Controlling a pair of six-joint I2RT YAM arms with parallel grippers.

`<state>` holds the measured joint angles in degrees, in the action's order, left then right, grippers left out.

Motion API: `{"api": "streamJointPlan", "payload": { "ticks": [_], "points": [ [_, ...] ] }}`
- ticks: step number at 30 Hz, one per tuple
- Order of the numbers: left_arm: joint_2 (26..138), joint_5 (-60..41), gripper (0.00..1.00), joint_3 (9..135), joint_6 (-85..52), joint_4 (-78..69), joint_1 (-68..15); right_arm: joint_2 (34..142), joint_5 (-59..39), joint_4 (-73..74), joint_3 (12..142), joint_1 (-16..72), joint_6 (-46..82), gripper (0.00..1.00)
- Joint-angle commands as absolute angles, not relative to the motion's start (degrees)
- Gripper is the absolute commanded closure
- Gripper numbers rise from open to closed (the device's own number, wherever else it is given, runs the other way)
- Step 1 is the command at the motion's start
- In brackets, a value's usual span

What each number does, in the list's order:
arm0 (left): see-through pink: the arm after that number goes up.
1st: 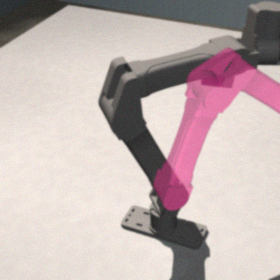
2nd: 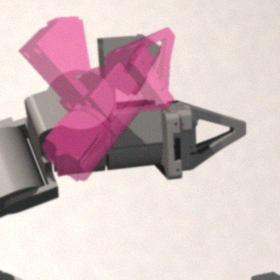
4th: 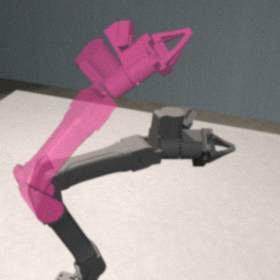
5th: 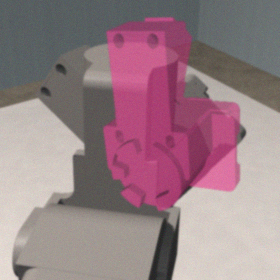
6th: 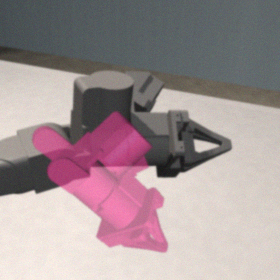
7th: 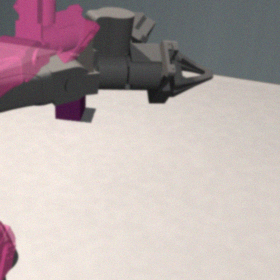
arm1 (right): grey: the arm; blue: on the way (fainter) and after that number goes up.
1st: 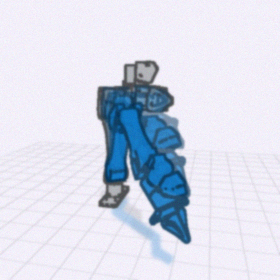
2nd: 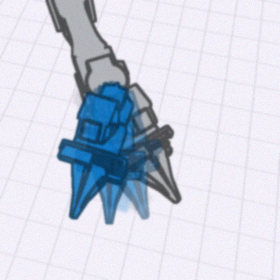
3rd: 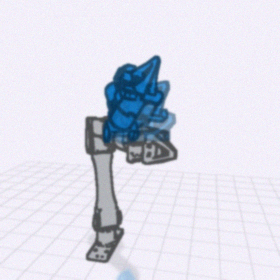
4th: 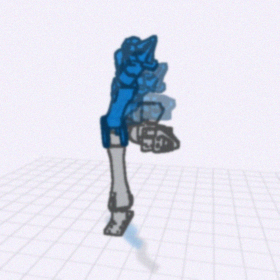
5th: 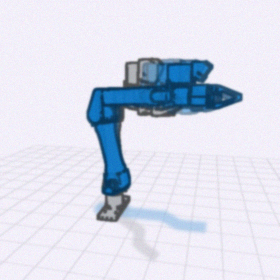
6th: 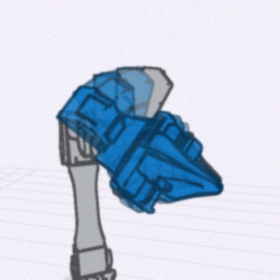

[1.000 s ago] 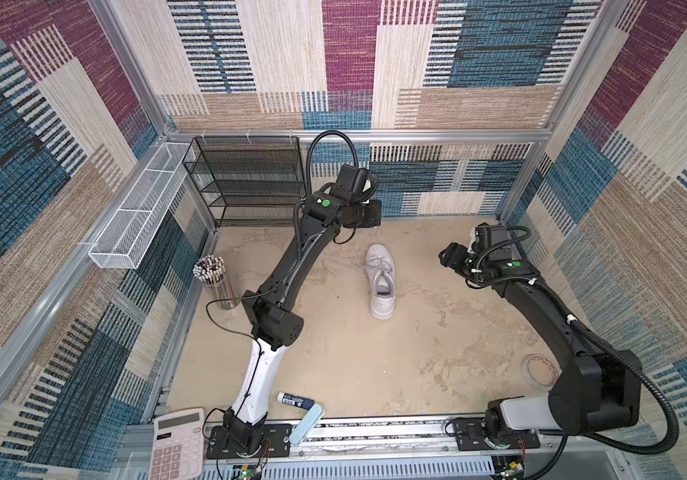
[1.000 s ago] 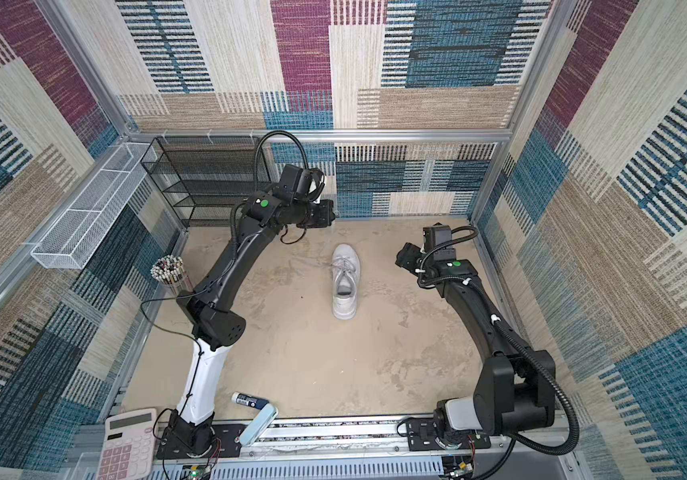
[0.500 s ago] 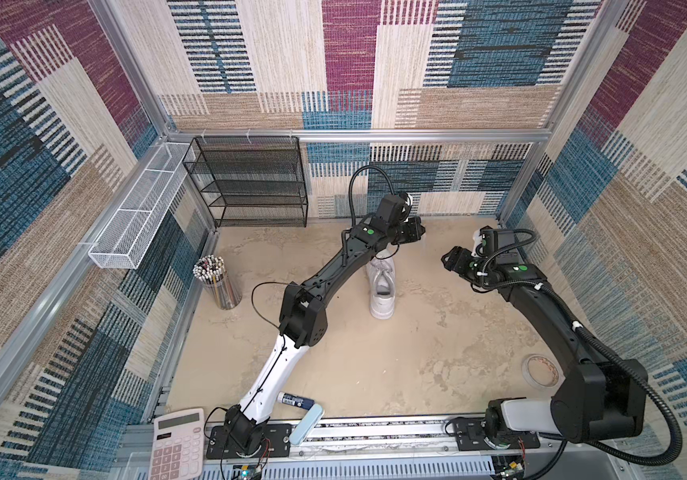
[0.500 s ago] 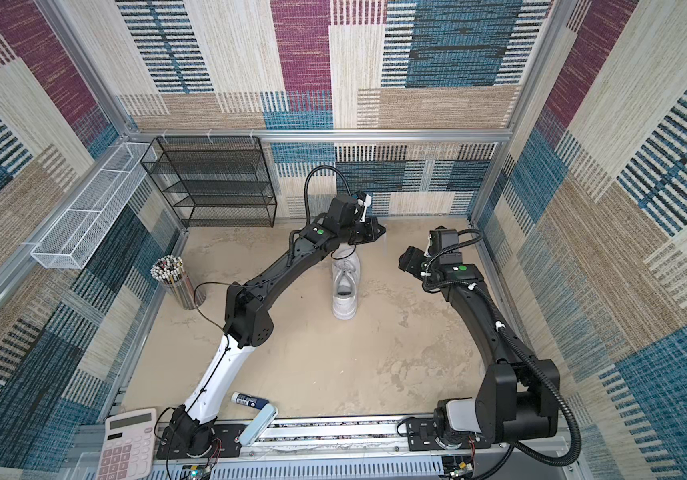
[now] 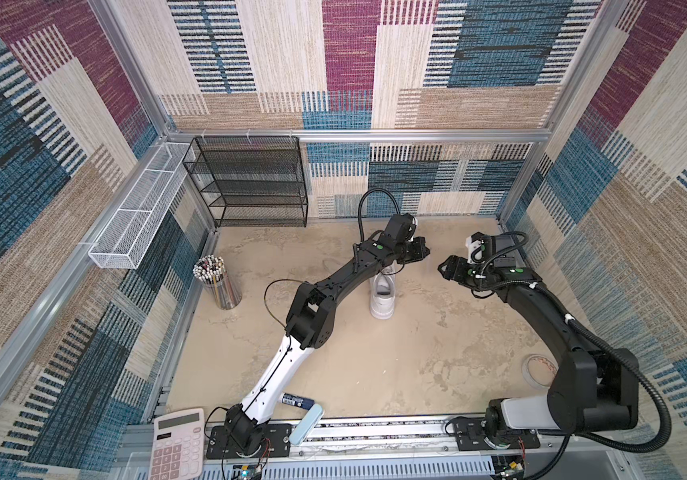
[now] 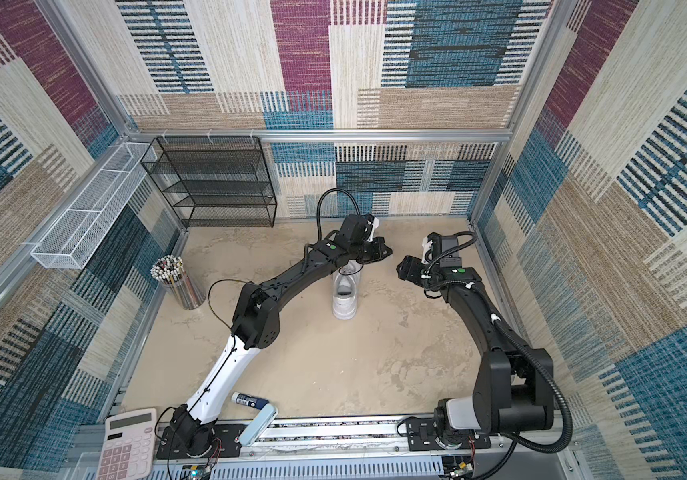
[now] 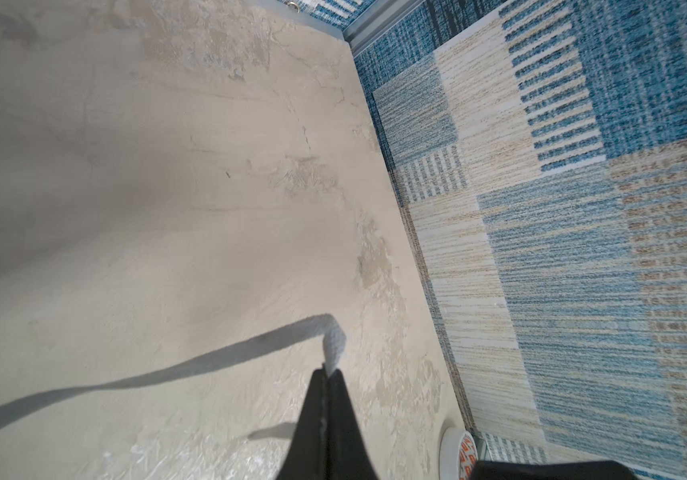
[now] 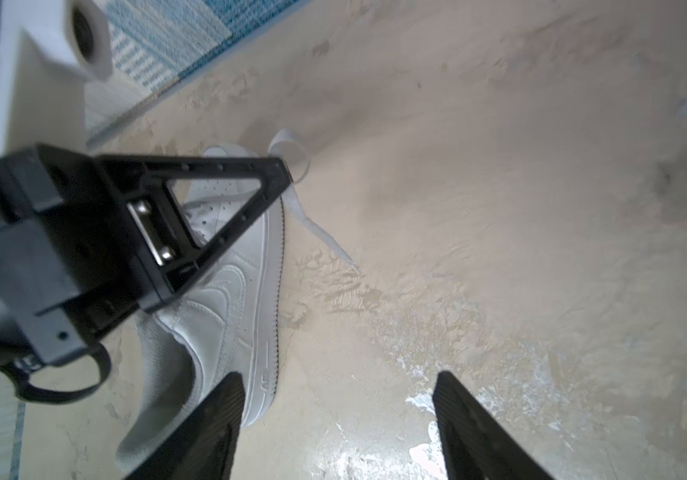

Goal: Tie the shoes

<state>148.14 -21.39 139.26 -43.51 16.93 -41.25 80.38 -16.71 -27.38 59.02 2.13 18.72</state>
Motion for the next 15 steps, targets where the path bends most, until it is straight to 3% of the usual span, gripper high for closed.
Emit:
{"api": "streamJointPlan", "payload": {
  "ticks": [1, 9, 15],
  "points": [
    [148.14, -22.81, 1.00, 141.36, -45.77, 20.84, -41.29, 80.82, -17.78, -22.60, 58.57, 1.96, 13.68, 0.25],
    [148.99, -24.08, 1.00, 140.89, -46.06, 23.19, -41.60, 85.97, -19.57, -17.45, 57.62, 1.96, 9.39, 0.29],
    [147.71, -23.59, 1.00, 143.96, -44.07, 27.58, -41.57, 82.74, -25.57, 4.14, 45.19, 1.93, 4.29, 0.29]
  ]
}}
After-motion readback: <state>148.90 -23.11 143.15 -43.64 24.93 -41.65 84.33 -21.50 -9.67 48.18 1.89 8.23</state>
